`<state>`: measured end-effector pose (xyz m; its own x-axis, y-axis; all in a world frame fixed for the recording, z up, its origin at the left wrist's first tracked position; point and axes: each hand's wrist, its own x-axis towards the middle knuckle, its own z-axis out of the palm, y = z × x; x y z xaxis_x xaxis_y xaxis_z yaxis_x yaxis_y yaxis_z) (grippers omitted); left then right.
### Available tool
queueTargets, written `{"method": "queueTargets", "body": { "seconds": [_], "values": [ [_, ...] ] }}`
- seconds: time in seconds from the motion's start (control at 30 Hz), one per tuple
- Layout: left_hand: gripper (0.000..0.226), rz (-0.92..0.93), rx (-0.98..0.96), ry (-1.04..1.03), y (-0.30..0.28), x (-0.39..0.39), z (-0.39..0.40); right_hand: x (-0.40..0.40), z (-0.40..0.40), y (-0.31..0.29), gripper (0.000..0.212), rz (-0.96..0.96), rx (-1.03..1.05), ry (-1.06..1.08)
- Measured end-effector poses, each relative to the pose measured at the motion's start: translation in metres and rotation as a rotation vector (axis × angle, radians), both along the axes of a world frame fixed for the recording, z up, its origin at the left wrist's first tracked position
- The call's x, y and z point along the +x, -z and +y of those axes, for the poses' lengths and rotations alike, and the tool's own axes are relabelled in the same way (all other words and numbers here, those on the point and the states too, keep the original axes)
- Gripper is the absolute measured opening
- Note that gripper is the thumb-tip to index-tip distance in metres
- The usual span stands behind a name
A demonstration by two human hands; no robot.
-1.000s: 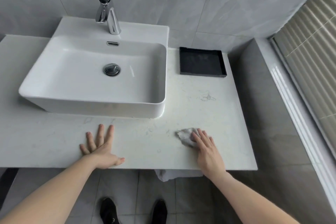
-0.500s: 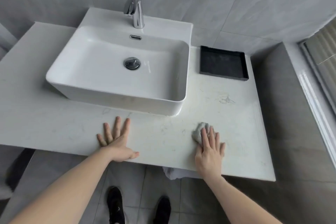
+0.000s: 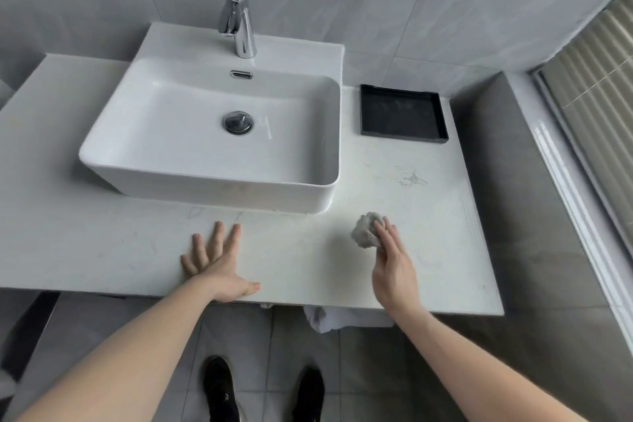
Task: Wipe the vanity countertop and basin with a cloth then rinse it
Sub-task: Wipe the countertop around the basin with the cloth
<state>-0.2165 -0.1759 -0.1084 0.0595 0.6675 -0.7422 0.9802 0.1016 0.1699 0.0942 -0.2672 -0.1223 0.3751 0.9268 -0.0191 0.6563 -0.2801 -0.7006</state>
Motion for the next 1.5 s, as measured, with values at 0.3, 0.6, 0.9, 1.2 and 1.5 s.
{"method": "queueTargets", "body": {
  "seconds": [0.3,0.6,0.9,1.2,1.5],
  "values": [
    [0.136,0.106,-0.092,-0.004,-0.007,0.020,0.011,0.049,-0.035,0.039,0.061,-0.261,-0.397,0.109],
    [0.137,0.114,-0.144,0.011,-0.006,0.022,0.014,-0.077,-0.018,0.041,0.083,-0.123,-0.135,-0.468],
    [0.134,0.094,-0.159,0.024,-0.008,0.021,0.011,0.097,-0.029,0.018,0.064,-0.173,-0.146,0.045],
    [0.134,0.082,-0.157,0.009,-0.009,0.023,0.010,0.044,-0.058,0.042,0.060,-0.285,-0.324,0.202],
    [0.133,0.052,-0.141,0.011,-0.009,0.019,0.006,-0.061,-0.030,0.031,0.078,0.093,-0.073,-0.150]
  ]
}}
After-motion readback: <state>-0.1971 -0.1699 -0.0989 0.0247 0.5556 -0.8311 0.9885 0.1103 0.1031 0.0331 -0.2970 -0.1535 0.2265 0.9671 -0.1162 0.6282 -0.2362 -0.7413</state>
